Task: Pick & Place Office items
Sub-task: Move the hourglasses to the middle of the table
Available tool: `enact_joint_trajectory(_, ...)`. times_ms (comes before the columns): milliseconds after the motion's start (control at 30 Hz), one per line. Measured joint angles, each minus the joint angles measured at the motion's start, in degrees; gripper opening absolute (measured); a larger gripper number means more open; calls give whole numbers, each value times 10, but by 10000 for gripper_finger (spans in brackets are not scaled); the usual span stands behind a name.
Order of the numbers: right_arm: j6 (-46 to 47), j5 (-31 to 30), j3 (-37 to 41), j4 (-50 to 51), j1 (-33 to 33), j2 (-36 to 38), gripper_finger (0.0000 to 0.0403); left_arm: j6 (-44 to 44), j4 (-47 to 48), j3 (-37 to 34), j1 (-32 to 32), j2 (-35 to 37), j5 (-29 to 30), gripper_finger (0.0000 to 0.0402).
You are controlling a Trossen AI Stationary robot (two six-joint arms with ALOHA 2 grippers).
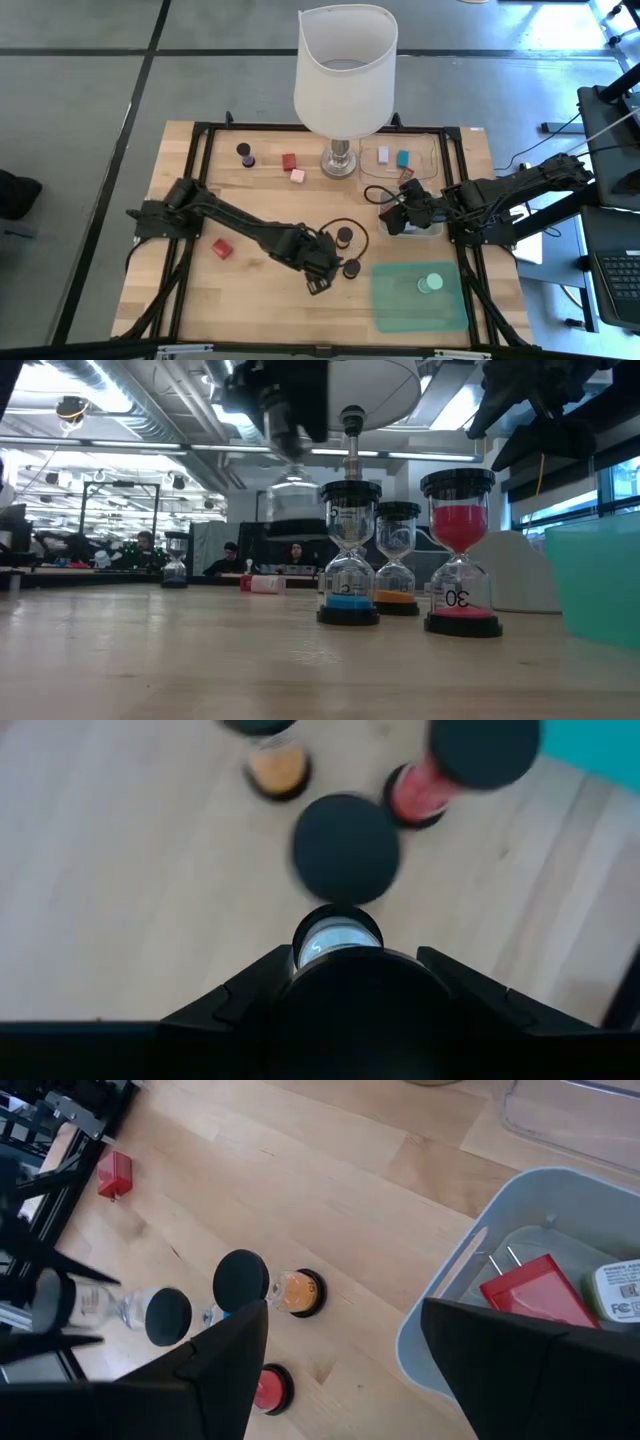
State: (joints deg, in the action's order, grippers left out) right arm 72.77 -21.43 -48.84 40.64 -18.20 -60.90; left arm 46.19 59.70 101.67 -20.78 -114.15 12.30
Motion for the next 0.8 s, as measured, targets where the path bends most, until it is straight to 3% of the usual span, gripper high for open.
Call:
enact_joint_trajectory(467, 0, 0, 0, -7, 0, 0, 267, 114, -30, 90, -21, -99, -18, 200)
enact_joint_trajectory(800, 0, 0, 0, -8, 0, 0, 267, 130, -28, 197, -32, -186, 12, 200)
